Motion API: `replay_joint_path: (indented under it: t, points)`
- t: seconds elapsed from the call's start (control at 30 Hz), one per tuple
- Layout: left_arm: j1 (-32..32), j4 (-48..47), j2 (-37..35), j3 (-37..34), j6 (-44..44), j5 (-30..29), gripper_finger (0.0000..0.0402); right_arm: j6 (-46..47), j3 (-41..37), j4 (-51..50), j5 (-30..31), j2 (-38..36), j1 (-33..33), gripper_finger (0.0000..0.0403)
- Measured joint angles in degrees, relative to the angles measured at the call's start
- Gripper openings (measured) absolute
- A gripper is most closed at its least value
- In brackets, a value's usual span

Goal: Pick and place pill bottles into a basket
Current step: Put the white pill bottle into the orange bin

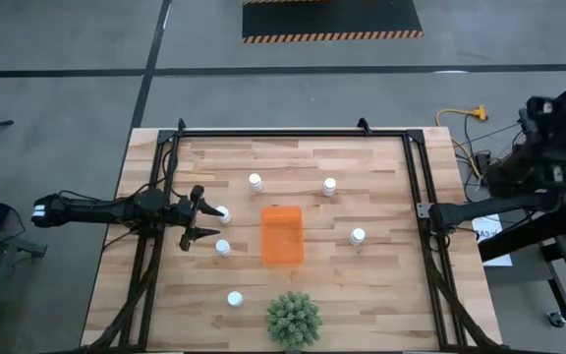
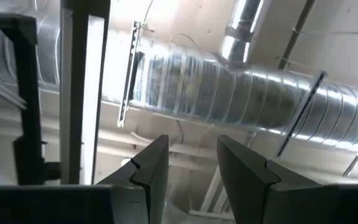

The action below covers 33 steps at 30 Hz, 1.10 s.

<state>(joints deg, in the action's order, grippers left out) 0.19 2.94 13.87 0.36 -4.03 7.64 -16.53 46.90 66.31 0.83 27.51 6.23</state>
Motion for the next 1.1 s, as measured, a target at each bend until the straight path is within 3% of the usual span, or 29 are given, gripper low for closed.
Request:
replay_joint_path:
  t: [0.37, 0.63, 0.83, 1.1]
  points:
    - [0.0, 0.0, 0.0, 0.0, 0.0, 0.0, 0.0233, -4.4, 26.6, -9.5, 0.1, 16.1, 0.0, 0.0128]
    - [0.0, 0.0, 0.0, 0.0, 0.0, 0.0, 0.0233, -2.7, 47.1, -34.6, 0.3, 25.0, 0.0, 0.0128]
    - [0.0, 0.0, 0.0, 0.0, 0.0, 0.0, 0.0233, -3.0, 60.0, -46.1, 1.5, 30.5, 0.0, 0.0128]
    - [0.0, 0.0, 0.0, 0.0, 0.0, 0.0, 0.0233, -2.8, 75.6, -67.5, 11.0, 36.8, 0.0, 0.0128]
